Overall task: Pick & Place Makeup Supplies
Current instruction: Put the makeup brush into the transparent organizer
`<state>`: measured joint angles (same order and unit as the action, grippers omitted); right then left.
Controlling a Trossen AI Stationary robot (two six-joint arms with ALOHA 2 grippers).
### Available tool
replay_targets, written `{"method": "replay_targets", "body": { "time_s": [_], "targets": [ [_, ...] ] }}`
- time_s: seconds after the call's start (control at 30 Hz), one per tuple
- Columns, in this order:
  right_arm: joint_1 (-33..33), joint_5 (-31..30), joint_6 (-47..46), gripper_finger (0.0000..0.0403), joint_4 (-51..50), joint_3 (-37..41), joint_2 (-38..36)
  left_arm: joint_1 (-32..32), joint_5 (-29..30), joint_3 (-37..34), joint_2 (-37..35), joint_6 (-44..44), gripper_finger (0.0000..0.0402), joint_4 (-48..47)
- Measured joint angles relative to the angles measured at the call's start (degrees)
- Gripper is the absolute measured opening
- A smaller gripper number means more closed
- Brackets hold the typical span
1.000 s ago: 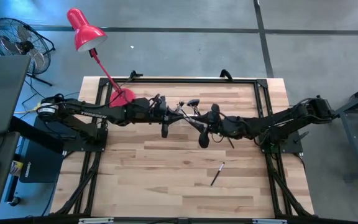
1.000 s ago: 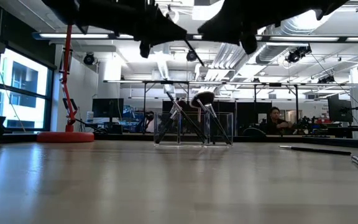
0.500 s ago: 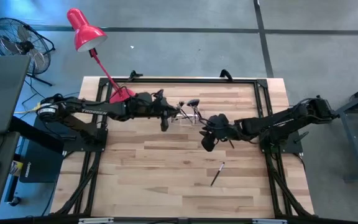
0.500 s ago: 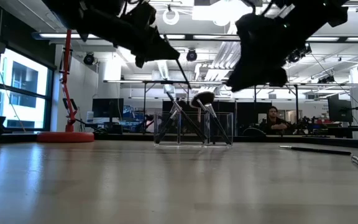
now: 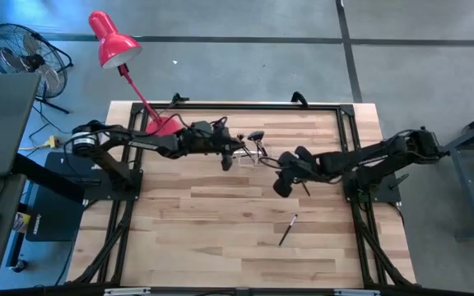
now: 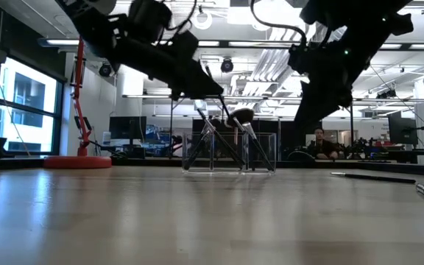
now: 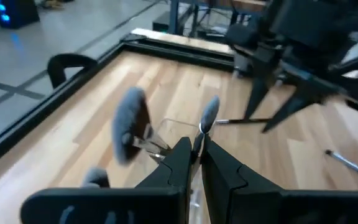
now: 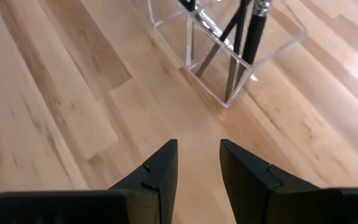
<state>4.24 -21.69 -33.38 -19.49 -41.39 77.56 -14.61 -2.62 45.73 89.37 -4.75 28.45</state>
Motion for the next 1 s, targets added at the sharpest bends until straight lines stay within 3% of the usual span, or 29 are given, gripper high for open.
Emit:
{"method": "replay_targets", "body": {
  "time_s": [0.43, 0.83, 1.0],
  "targets": [
    [-4.6, 4.82, 12.15, 0.0114, -0.17, 0.0, -0.02, 0.0, 2.11, 8.61, 9.38, 0.19, 0.0036, -9.08],
    [-6.93, 5.61, 12.93, 0.0114, -3.42, 0.0, -0.02, -0.02, 2.29, 16.08, 9.56, 1.94, 0.0082, -20.34],
    [-7.62, 5.62, 12.93, 0.0114, -3.4, 0.0, -0.02, -0.02, 4.43, 21.48, 9.54, 2.29, 0.0112, -30.78]
  ]
}}
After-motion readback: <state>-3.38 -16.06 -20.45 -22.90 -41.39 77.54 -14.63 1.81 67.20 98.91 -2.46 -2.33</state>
